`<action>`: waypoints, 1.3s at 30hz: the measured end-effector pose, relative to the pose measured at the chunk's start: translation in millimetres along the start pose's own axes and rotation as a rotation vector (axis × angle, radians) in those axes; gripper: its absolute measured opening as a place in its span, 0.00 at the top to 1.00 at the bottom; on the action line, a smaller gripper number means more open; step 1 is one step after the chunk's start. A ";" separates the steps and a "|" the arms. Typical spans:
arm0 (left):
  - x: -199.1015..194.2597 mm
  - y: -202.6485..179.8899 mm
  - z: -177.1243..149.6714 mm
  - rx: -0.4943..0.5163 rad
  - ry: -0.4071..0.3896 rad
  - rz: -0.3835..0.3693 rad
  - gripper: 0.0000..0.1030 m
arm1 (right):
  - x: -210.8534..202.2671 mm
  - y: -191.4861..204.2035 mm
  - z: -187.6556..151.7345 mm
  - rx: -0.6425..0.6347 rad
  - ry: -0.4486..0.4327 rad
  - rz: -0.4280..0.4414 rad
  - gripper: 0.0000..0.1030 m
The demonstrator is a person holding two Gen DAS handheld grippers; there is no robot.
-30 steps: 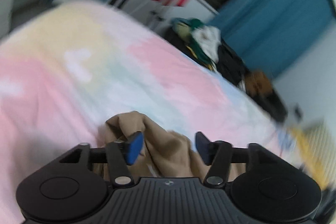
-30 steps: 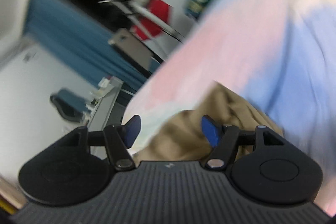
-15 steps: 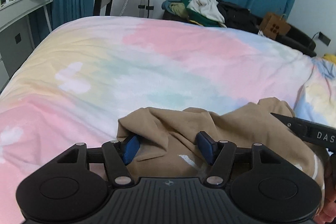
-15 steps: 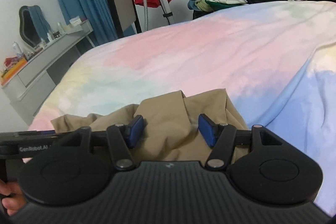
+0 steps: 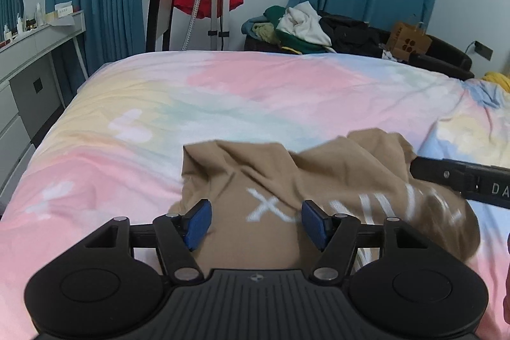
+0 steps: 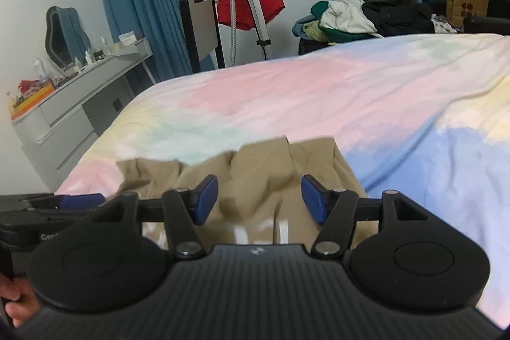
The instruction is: Fold clothes
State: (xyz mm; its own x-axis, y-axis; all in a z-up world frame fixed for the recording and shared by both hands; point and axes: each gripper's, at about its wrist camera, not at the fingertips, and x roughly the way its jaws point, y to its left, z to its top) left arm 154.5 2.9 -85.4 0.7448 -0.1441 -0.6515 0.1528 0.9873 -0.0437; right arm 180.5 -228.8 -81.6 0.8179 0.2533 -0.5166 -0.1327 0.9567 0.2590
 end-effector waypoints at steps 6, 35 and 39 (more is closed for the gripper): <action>6.0 -0.1 -11.8 0.001 0.054 0.017 0.35 | 9.6 2.3 -21.7 -0.037 0.088 -0.048 0.41; 13.5 94.6 -76.2 -1.072 0.245 -0.358 0.37 | 7.3 -28.5 -42.4 0.806 0.209 0.533 0.40; 16.3 102.2 -74.4 -1.099 0.214 -0.374 0.66 | 25.1 -11.7 -72.5 0.967 0.350 0.655 0.40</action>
State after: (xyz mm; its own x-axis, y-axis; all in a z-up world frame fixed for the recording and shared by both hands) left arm 133.9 106.4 -156.9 0.6327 -0.5257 -0.5686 -0.3806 0.4284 -0.8195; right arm 162.0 -223.2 -156.7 0.5375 0.8157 -0.2141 0.1303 0.1705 0.9767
